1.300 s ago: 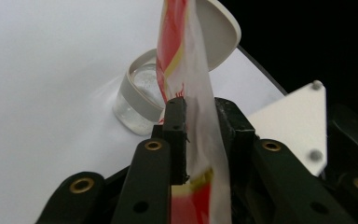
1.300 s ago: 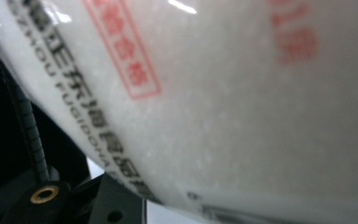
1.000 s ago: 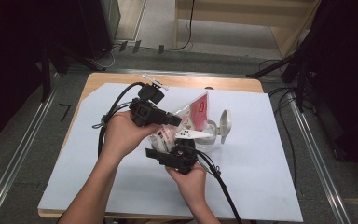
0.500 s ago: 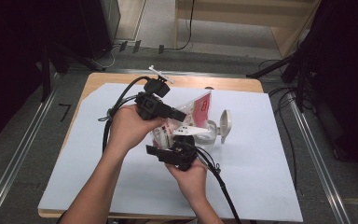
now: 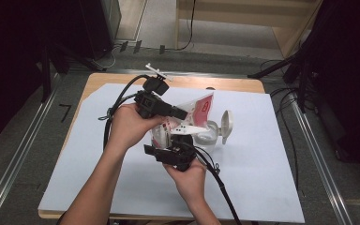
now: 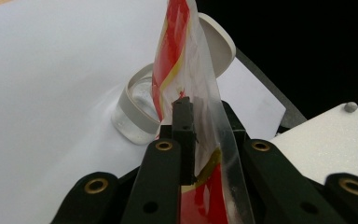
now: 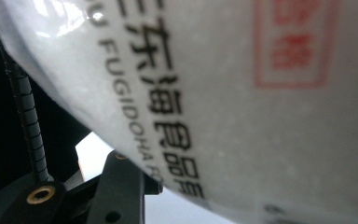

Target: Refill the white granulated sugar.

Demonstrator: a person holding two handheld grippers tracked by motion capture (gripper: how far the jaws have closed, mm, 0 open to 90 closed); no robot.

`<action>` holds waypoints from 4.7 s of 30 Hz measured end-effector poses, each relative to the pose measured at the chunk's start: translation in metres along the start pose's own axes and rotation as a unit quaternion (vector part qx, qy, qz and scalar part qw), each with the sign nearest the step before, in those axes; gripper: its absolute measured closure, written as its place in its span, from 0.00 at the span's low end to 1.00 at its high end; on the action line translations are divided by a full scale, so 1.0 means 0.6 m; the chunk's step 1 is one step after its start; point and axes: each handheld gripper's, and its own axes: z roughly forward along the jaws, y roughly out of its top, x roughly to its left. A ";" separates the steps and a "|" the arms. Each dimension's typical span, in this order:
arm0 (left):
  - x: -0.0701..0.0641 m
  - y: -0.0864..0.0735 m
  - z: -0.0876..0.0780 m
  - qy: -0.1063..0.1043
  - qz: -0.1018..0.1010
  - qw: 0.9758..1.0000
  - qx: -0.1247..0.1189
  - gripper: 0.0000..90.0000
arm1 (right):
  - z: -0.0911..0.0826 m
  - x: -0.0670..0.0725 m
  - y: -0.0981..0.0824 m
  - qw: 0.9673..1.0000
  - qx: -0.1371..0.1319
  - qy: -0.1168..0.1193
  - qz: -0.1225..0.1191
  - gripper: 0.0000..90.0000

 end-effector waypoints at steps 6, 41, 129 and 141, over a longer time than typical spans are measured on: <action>-0.004 0.000 0.000 0.001 0.003 1.000 0.002 0.92 | -0.002 0.005 -0.001 1.000 0.000 -0.001 0.000 0.66; -0.008 -0.004 -0.005 0.002 0.007 1.000 0.000 0.92 | -0.001 0.018 -0.003 1.000 0.002 -0.004 -0.011 0.68; -0.016 -0.004 -0.005 0.008 0.016 1.000 0.007 0.91 | 0.006 0.030 -0.010 1.000 -0.010 -0.007 -0.024 0.69; -0.015 -0.004 -0.004 0.010 0.018 1.000 0.007 0.91 | 0.006 0.029 -0.009 1.000 -0.007 -0.006 -0.027 0.69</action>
